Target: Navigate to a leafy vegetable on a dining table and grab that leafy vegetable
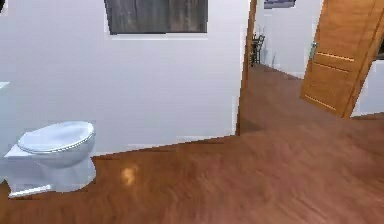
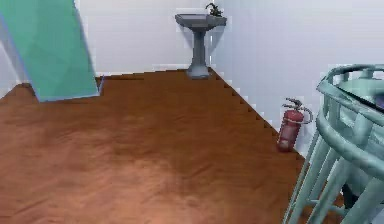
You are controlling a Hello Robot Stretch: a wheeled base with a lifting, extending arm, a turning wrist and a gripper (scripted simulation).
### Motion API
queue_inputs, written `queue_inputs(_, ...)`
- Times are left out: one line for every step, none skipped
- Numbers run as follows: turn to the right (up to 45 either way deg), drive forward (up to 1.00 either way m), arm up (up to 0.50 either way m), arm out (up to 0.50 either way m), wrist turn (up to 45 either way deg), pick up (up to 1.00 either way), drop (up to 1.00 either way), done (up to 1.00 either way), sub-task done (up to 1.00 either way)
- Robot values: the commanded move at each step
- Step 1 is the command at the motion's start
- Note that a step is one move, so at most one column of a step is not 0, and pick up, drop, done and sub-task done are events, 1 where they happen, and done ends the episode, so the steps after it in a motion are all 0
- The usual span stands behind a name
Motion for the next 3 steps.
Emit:
queue_inputs(45.0, 0.0, 0.0, 0.0, 0.0, 0.0, 0.0, 0.0, 0.0)
queue_inputs(30.0, 0.0, 0.0, 0.0, 0.0, 0.0, 0.0, 0.0, 0.0)
queue_inputs(0.0, 0.05, 0.0, 0.0, 0.0, 0.0, 0.0, 0.0, 0.0)
